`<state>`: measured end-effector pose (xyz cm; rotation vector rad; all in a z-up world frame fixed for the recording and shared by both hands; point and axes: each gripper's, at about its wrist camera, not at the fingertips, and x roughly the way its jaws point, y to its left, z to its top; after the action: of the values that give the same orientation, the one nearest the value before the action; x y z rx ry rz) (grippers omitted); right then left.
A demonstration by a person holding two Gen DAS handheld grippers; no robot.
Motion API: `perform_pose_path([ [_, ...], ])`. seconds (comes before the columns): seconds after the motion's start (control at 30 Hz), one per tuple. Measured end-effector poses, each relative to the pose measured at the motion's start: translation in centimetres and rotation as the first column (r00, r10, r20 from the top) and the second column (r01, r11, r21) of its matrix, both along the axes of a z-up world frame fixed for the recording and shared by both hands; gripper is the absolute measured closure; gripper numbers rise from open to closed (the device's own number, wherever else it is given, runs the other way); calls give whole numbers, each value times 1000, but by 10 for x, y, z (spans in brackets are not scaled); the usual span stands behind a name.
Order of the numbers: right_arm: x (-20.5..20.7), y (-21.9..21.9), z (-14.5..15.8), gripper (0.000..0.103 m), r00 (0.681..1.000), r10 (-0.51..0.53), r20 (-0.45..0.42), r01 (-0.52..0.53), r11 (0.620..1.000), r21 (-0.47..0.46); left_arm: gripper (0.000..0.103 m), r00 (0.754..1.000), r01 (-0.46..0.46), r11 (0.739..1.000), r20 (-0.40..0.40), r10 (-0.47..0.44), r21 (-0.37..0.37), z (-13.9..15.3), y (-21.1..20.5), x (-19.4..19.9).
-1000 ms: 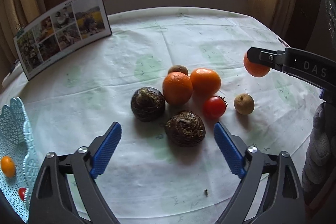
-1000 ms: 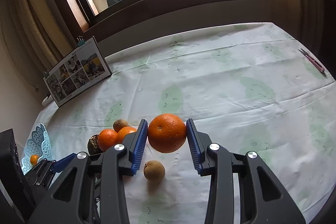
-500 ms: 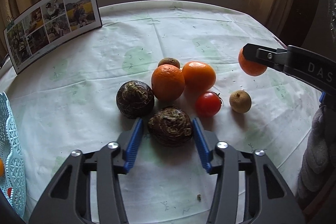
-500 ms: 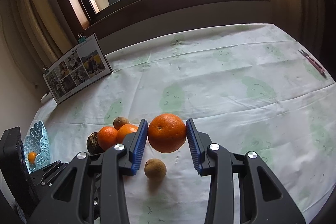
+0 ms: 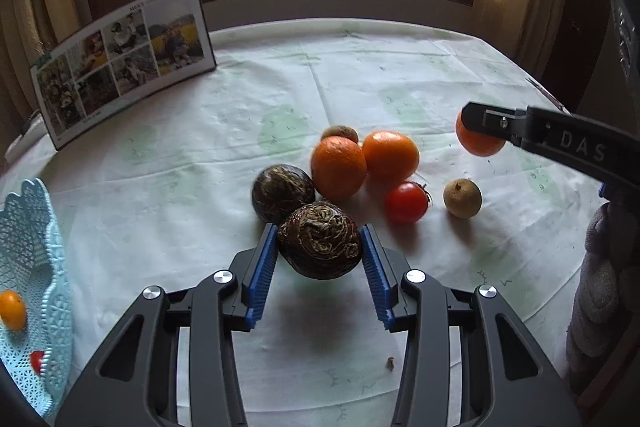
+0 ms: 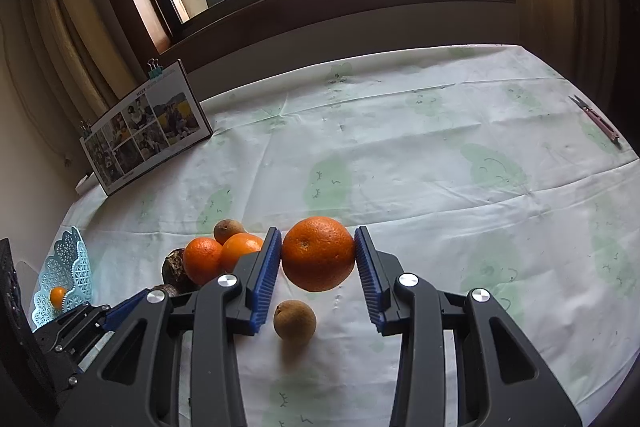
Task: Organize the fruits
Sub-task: 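Carry the brown fruit into the blue basket and open the left tool while the right holds the orange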
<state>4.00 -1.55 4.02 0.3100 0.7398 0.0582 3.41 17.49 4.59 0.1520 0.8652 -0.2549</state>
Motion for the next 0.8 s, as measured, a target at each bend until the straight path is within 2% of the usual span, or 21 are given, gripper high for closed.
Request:
perform_pose_path([
  [0.2,0,0,0,65,1000,0,1,0,1000,-1,59,995,-60,998,86,57,33,19,16,-9],
  [0.43,-1,3,-1,65,1000,4,2,-4,1000,-5,59,977,-144,989,167,136,41,42,43,-18],
  [0.8,-12,11,1,65,1000,9,12,-9,1000,-5,59,933,-297,955,216,287,14,59,99,-26],
])
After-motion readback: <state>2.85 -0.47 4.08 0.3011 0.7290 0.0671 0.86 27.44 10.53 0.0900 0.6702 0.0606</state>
